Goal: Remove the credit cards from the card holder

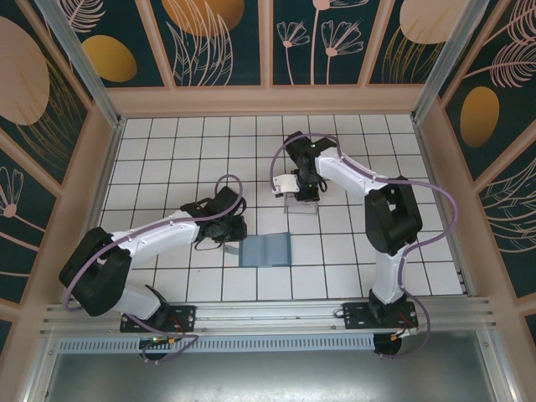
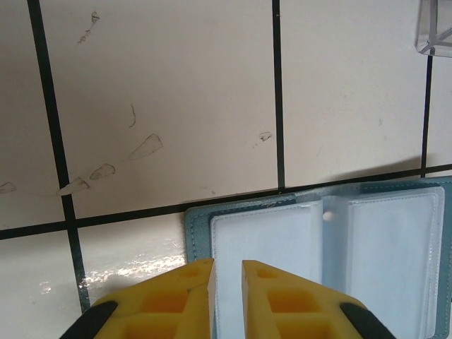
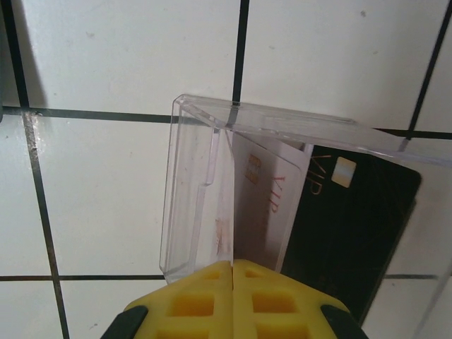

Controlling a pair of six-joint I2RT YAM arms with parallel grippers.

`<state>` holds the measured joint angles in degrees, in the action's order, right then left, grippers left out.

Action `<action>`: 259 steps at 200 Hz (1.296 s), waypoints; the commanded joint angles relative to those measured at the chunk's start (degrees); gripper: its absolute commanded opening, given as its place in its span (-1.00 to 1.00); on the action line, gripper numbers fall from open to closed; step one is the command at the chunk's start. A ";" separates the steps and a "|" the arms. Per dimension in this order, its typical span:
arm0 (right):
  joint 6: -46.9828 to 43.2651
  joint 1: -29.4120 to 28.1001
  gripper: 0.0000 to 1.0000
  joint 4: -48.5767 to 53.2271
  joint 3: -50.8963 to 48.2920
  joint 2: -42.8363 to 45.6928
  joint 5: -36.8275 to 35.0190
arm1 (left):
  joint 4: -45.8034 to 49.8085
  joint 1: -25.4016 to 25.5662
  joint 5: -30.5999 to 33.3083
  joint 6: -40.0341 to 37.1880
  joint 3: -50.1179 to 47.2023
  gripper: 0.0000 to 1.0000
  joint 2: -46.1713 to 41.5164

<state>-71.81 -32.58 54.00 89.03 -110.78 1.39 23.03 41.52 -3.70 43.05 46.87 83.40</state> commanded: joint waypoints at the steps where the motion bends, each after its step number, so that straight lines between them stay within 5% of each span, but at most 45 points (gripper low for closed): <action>1: 1.15 0.58 -1.00 2.34 2.05 -2.41 -0.18 | 1.32 -0.38 1.19 -0.50 0.61 -0.63 -1.12; 33: 2.50 0.93 -1.00 1.91 3.17 -3.13 -0.87 | 1.71 -0.44 1.51 -0.41 0.65 -0.63 -1.30; 71: 3.74 0.89 -0.73 -0.73 3.73 -0.96 -4.95 | 2.10 -0.41 2.14 -0.42 0.94 -0.63 -1.56; 161: 7.27 0.91 -0.48 -11.63 -3.14 7.95 -9.48 | 2.37 -1.31 7.57 -1.62 1.84 -0.57 -2.26; 181: 11.37 3.42 -0.29 -17.22 -6.93 10.88 -9.81 | 2.57 -1.71 13.62 -2.00 2.76 -0.12 -2.57; 185: 12.13 3.60 -0.09 -18.56 -7.97 11.57 -9.95 | 2.51 -1.93 14.65 -2.12 2.91 -0.02 -2.70; 193: 13.82 4.00 0.92 -21.42 -10.43 13.46 -9.89 | 2.13 -2.30 16.10 -2.60 3.31 0.14 -2.94; 195: 14.25 4.18 0.97 -22.04 -10.91 13.85 -9.80 | 2.03 -2.47 16.47 -2.72 3.42 0.19 -2.97; 228: 20.08 5.72 0.98 -30.37 -19.63 20.52 -9.26 | 2.26 -5.19 23.29 -5.00 6.34 0.93 -1.88; 259: 30.82 8.35 0.98 -40.89 -28.41 27.03 -9.93 | 2.22 -9.46 32.26 -7.49 8.15 0.97 0.84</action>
<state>-52.05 -26.39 24.80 66.11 -88.99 -7.70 24.47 35.11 18.79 38.57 53.25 82.08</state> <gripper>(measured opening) 0.990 0.983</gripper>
